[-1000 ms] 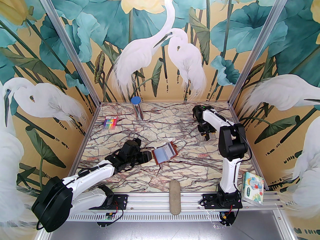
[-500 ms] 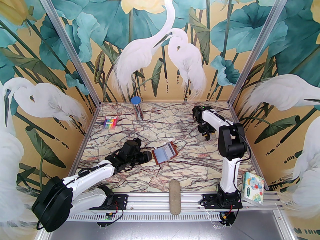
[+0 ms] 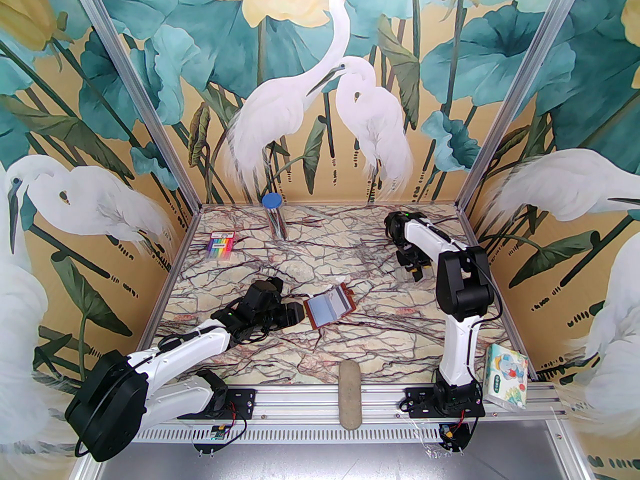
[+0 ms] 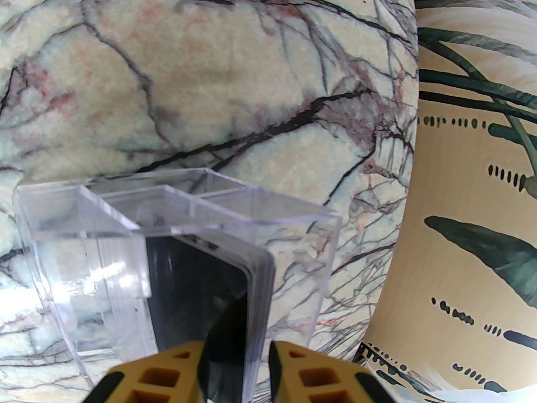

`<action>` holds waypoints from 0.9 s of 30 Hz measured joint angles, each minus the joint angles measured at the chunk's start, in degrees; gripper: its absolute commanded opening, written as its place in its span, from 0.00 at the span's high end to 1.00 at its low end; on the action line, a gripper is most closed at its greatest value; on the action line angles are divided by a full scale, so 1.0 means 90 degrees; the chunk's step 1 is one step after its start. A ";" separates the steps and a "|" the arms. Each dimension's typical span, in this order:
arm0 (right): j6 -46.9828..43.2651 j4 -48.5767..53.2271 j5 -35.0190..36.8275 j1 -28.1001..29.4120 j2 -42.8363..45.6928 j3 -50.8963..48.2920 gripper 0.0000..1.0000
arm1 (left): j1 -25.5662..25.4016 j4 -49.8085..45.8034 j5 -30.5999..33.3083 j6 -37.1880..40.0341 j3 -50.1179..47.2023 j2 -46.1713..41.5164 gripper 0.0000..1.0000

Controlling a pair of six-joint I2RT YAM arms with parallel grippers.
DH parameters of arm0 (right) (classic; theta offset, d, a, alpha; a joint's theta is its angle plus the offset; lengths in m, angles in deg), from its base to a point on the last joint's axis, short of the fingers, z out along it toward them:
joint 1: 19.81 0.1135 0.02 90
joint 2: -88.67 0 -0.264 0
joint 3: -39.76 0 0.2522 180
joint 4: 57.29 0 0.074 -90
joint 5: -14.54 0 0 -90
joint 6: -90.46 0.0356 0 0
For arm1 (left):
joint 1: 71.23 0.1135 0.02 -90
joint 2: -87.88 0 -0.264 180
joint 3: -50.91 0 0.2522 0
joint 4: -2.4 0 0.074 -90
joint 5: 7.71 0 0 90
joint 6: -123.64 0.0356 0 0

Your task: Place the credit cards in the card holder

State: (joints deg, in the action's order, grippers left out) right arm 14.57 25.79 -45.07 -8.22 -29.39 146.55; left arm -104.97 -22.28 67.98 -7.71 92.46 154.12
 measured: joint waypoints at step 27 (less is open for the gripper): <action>0.0022 0.0066 0.0107 0.0000 0.0189 0.0005 0.90 | 0.0000 0.0002 0.0000 0.0000 0.0000 0.0000 0.36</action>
State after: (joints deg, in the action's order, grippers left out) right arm 14.77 26.38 -44.11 -8.22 -27.69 146.60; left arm -104.97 -22.26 67.98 -7.71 92.46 154.12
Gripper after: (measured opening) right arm 0.105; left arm 0.643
